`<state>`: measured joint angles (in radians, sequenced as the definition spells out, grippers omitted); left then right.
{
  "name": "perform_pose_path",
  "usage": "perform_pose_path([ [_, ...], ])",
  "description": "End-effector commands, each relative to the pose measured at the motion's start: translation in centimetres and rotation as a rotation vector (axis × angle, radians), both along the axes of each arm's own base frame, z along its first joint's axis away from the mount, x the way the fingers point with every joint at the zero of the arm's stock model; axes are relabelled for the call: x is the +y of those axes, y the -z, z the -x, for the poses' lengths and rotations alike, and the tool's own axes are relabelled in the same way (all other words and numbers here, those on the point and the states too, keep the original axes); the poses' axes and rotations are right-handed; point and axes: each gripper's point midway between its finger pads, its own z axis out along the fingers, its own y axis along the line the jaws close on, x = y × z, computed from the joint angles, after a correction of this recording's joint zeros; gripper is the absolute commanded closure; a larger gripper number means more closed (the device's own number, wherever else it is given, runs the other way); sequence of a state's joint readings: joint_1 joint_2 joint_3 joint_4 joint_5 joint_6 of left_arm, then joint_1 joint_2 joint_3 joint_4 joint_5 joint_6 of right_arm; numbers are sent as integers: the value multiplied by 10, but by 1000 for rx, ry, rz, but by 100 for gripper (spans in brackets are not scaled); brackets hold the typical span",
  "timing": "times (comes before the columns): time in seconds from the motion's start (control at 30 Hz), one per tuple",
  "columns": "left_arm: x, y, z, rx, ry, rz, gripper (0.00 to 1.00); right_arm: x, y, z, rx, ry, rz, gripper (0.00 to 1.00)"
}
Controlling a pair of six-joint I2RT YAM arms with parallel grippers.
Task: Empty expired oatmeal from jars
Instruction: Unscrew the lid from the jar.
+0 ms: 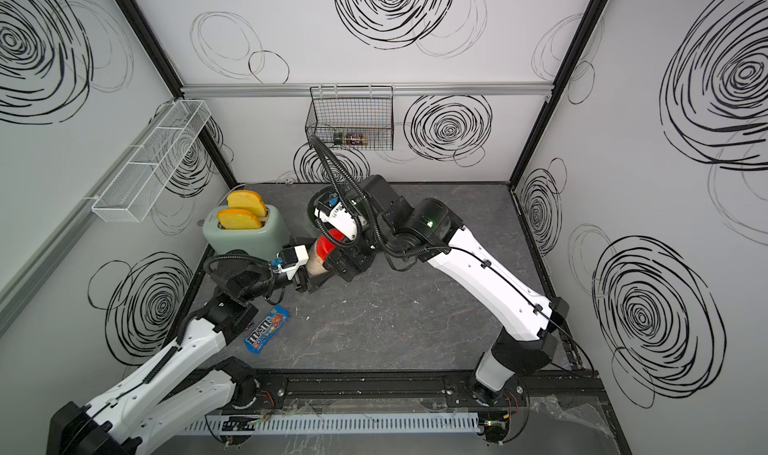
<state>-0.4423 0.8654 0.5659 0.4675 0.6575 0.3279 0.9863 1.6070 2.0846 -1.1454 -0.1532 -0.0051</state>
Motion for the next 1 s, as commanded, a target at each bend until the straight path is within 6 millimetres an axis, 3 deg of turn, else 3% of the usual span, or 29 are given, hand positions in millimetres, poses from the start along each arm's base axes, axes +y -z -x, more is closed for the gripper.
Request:
perform_pose_path([
  [0.0,9,-27,-7,-190,-122,36,92,-20,-30,5,0,74,-52,2],
  [0.1,12,-31,-17,-243,-206,34,91,-36,-56,-2,55,236,-132,2],
  [0.17,11,-31,-20,-290,-247,20,90,-46,-69,-6,199,368,-227,2],
  [0.33,17,-31,-31,-367,-370,5,90,-52,-80,-3,706,666,-576,2],
  [0.43,20,-27,-38,-407,-437,-21,91,-64,-83,-14,1021,805,-854,2],
  [0.5,21,-26,-38,-435,-462,-34,91,-73,-91,-22,1091,872,-988,2],
  [0.57,21,-26,-37,-459,-482,-45,91,-74,-91,-26,1121,956,-995,2],
  [0.67,17,-28,-39,-483,-493,-65,90,-71,-80,-25,1202,1084,-972,2],
  [0.77,10,-29,-39,-509,-495,-72,90,-70,-53,-15,1334,1217,-937,2],
  [0.97,2,-33,-37,-513,-478,-57,90,-80,-24,-15,1360,1373,-911,2],
])
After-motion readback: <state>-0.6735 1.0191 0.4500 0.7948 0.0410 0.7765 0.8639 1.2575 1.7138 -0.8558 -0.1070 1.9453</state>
